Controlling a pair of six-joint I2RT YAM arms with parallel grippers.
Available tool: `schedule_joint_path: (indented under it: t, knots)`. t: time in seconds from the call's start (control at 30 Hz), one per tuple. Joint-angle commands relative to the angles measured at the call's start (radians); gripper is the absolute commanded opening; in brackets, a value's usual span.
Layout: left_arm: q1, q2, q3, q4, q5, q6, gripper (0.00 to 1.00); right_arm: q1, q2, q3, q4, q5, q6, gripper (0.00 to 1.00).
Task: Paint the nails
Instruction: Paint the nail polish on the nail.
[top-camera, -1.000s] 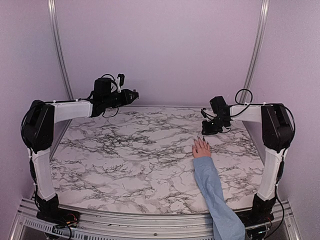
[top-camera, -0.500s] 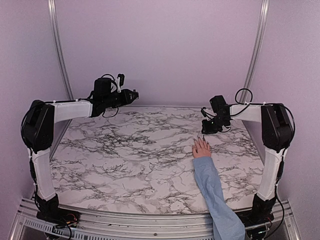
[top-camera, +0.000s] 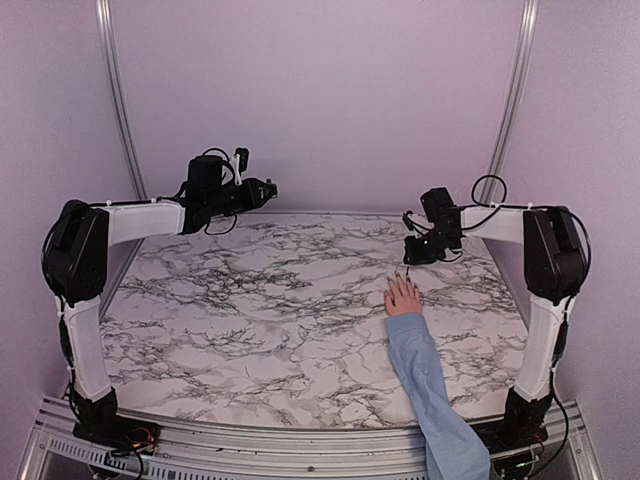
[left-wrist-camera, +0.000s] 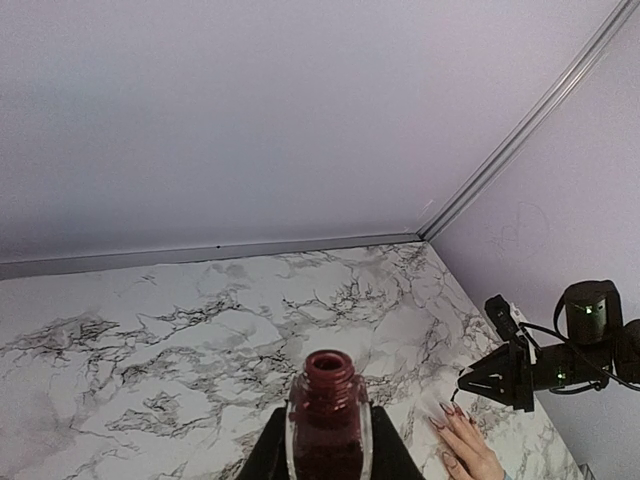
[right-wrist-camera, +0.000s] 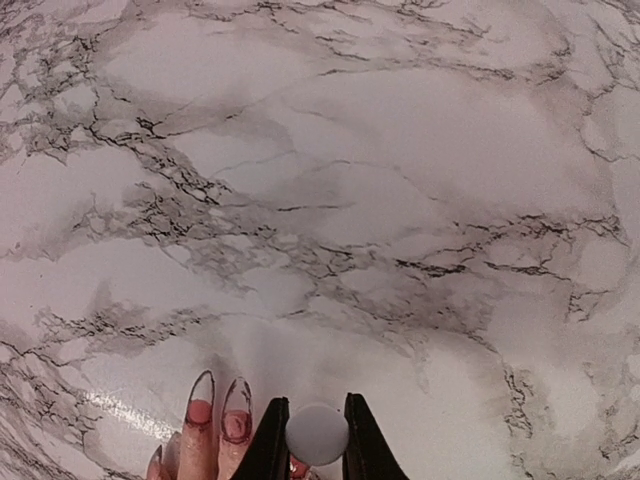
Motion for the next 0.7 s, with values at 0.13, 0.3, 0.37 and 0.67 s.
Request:
schedule_joint_path:
  t: [0.13,0.3,0.37,0.67]
  knots:
    - [0.008,-0.013,-0.012,0.041,0.007,0.013,0.00,-0.010,-0.020,0.061,-0.007,0.021,0.002,0.00]
    - [0.007,-0.039,-0.029,0.041,0.012,0.027,0.00,-0.018,-0.063,0.076,-0.004,0.009,-0.006,0.00]
    - [0.004,-0.047,-0.031,0.041,0.022,0.035,0.00,-0.018,-0.086,0.076,0.001,0.001,-0.011,0.00]
    - [-0.021,-0.163,-0.116,0.044,0.085,0.136,0.00,-0.017,-0.223,0.028,0.040,-0.070,-0.026,0.00]
